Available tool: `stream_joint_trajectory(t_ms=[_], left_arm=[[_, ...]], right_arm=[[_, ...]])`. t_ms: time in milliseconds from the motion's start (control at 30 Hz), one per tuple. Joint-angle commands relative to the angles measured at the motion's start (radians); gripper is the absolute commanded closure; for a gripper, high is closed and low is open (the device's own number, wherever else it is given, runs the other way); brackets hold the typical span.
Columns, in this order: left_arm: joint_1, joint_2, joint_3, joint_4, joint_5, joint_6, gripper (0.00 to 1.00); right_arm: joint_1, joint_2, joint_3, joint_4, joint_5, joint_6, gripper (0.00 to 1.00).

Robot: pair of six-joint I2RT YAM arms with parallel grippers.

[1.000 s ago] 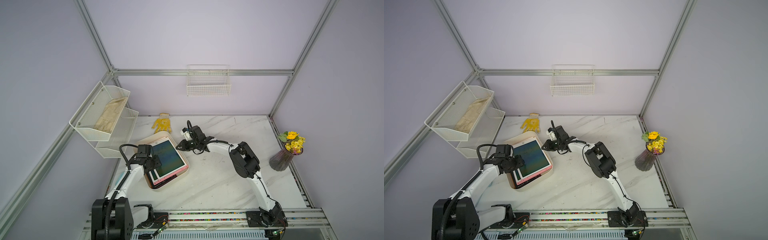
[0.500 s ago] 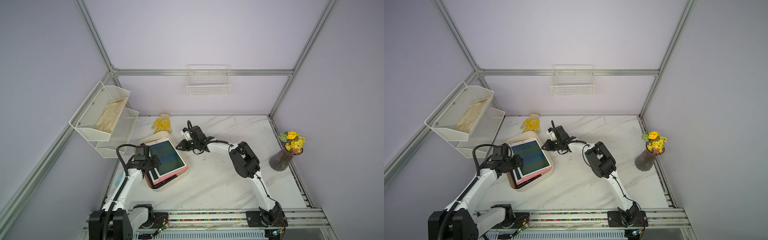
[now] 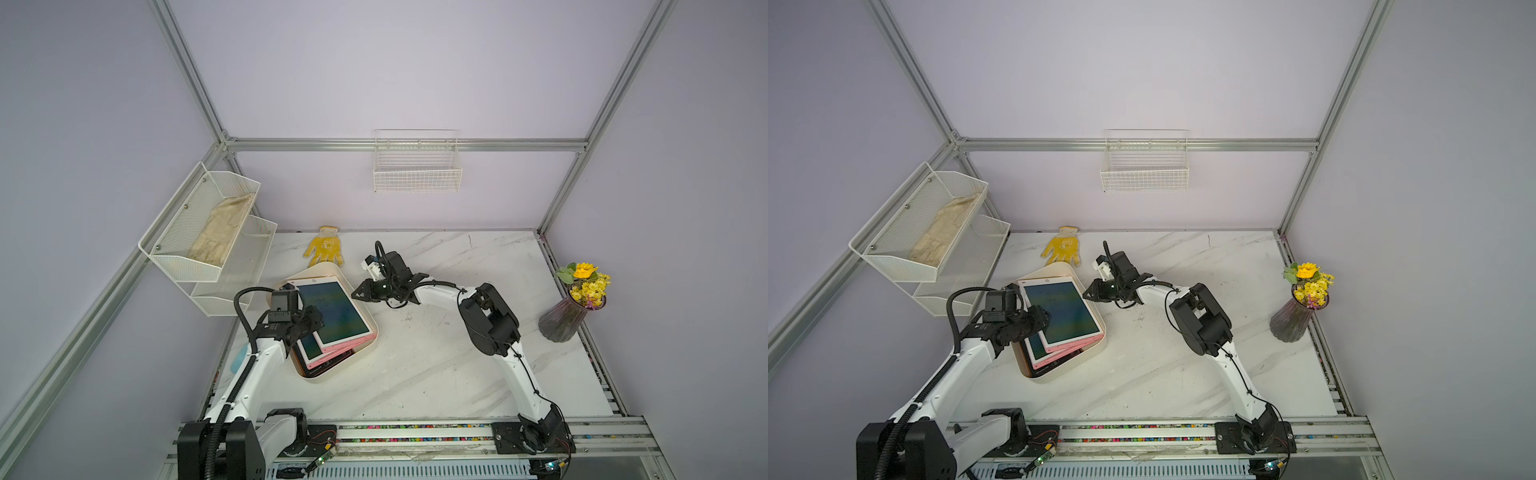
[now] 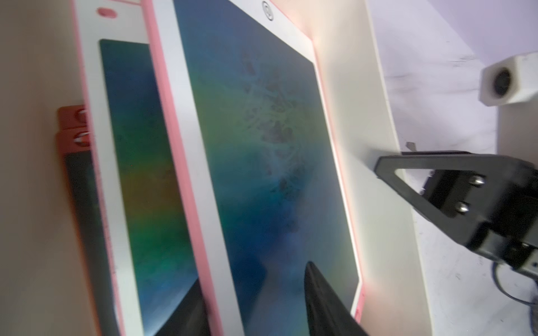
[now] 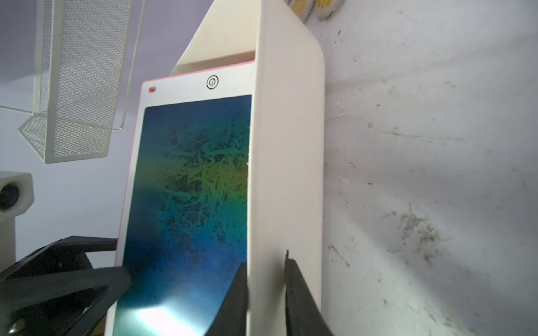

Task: Take out the writing tablet from the storage box
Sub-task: Pick up the writing tablet from the storage box.

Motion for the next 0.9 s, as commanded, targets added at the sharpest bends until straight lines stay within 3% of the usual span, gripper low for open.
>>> stream_joint_trajectory(t_ms=[0, 367, 600, 867], left_arm=[[-0.013, 0.010, -0.030, 0.079, 0.086, -0.005, 0.53], [-0.012, 0.064, -0.007, 0.031, 0.027, -0.015, 0.66], [-0.013, 0.127, 0.026, 0.021, 0.024, 0.004, 0.86], [-0.012, 0.120, 0.084, 0.000, 0.035, 0.016, 0.90]], right_arm=[[0.031, 0.004, -0.017, 0.049, -0.118, 0.028, 0.77], [0.030, 0.007, -0.004, 0.045, -0.118, 0.028, 0.76], [0.016, 0.021, 0.030, 0.043, -0.106, 0.018, 0.64], [-0.038, 0.017, 0.090, 0.005, -0.095, -0.037, 0.48]])
